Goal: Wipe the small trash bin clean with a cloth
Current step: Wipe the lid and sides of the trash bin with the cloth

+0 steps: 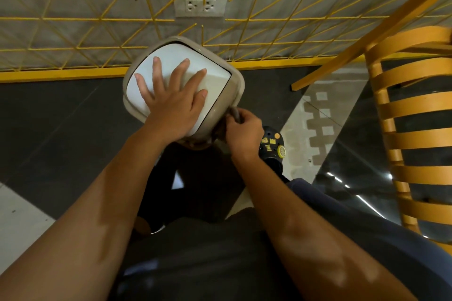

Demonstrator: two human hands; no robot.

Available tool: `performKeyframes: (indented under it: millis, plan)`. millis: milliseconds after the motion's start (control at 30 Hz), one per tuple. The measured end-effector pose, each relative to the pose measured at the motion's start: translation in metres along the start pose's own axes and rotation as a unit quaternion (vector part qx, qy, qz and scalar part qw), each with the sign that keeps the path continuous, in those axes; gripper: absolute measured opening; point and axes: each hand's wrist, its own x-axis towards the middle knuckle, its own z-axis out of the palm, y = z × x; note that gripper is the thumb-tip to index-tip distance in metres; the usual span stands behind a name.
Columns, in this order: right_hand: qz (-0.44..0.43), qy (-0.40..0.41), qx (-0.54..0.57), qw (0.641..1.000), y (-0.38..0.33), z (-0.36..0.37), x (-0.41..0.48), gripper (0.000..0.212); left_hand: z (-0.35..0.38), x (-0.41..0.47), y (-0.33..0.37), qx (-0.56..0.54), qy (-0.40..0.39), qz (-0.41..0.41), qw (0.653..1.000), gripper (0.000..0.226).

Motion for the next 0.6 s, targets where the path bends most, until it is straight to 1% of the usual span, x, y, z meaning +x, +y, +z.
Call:
performKeyframes:
  millis: [167,267,367,467,600]
  plan:
    - [-0.054,0.006,-0.095,0.994,-0.019,-0.01,0.041,0.018,-0.003,0.0,0.0,0.005,-0.016,0.003,1.0,0.045]
    - [-0.086,-0.029,-0.145,0.985,-0.037,-0.016,0.065,0.017,-0.004,0.0,0.001,0.001,-0.027,0.002,1.0,0.044]
    - [-0.135,-0.065,-0.206,0.967,-0.049,-0.019,0.081,0.02,-0.004,0.0,0.001,-0.001,-0.024,0.0,1.0,0.044]
    - [-0.167,-0.082,-0.234,0.954,-0.044,-0.02,0.083,0.022,-0.004,0.001,0.001,0.0,-0.025,-0.005,1.0,0.044]
    - [-0.206,-0.072,-0.256,0.942,-0.019,-0.022,0.067,0.022,-0.003,0.001,0.001,0.004,-0.023,-0.005,1.0,0.044]
